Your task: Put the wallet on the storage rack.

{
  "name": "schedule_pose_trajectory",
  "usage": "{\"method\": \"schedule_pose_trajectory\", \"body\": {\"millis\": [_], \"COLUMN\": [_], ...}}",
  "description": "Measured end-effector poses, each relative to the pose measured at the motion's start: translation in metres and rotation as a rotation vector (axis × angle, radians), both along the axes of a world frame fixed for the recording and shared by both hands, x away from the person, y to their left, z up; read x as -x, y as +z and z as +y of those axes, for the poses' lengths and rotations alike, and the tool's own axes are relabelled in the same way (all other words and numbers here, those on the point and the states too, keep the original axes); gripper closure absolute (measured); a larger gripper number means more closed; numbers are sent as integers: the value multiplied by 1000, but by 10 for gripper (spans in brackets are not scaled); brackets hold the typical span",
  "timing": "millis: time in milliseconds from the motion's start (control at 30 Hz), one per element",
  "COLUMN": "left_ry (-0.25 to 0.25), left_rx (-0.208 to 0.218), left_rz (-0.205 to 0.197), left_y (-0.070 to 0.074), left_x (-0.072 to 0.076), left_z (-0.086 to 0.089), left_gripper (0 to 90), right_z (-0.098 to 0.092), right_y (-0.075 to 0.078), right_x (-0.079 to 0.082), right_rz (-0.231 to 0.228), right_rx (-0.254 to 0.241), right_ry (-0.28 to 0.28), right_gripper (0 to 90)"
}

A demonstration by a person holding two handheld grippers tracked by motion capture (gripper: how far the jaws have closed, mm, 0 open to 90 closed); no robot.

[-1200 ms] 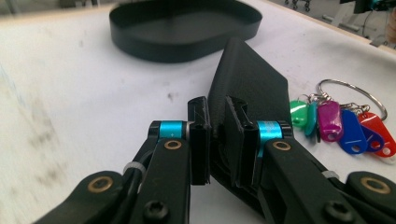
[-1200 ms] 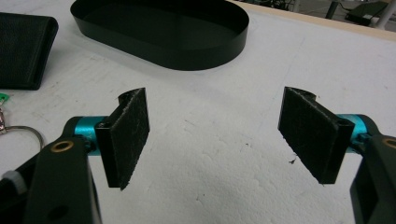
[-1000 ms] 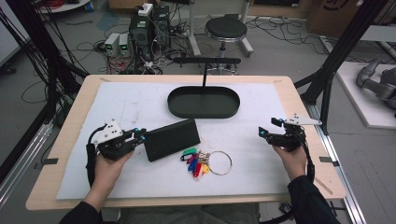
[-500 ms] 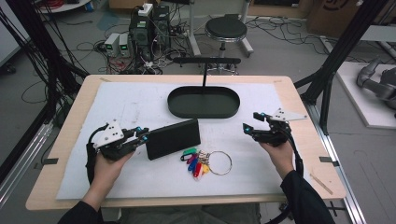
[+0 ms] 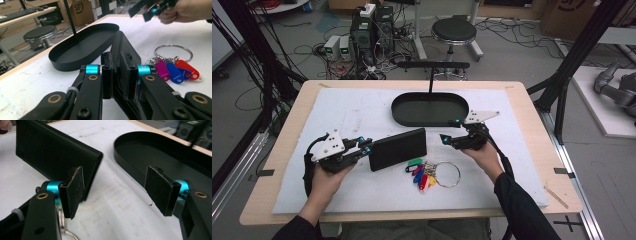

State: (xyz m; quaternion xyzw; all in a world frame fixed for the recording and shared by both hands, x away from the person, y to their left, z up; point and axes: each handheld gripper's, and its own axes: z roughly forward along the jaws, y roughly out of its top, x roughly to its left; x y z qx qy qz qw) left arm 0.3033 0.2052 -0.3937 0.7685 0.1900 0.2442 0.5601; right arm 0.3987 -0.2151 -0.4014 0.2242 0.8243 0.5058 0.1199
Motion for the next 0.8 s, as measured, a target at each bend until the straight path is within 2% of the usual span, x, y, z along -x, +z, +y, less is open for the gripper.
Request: {"method": "schedule_pose_trajectory", "body": {"millis": [67, 233, 267, 300, 533, 600, 633, 667, 767, 800], "left_ry": [-5, -21, -26, -32, -64, -61, -63, -64, -56, -51], "left_rx": [-2, -7, -6, -3, -10, -11, -11, -11, -21, -26], "left_rz": [-3, -12, -13, -13, -29, -25, -24, -21, -13, -9], "left_y": [0, 0, 0, 0, -1, -2, -2, -3, -4, -5], "left_x": [0, 2, 2, 2, 4, 4, 4, 3, 2, 2], "left_z": [0, 0, 1, 1, 1, 2, 3, 3, 6, 7], "left_gripper": [808, 807, 807, 807, 806, 805, 805, 804, 802, 796], "right_z": [14, 32, 40, 44, 56, 58, 58, 59, 60, 56], "right_y": [-6, -12, -14, -15, -25, -27, -27, -26, -24, -23], "right_x": [-6, -13, -16, -17, -25, -25, -25, -23, -21, -22], "right_rz": [26, 50, 80, 86, 113, 113, 113, 93, 67, 79], "right_rx": [4, 25, 33, 38, 28, 28, 28, 37, 57, 49], "right_ry": [38, 84, 106, 116, 151, 191, 191, 220, 223, 237], "right_gripper": [322, 329, 328, 326, 321, 437, 437, 500, 534, 612]}}
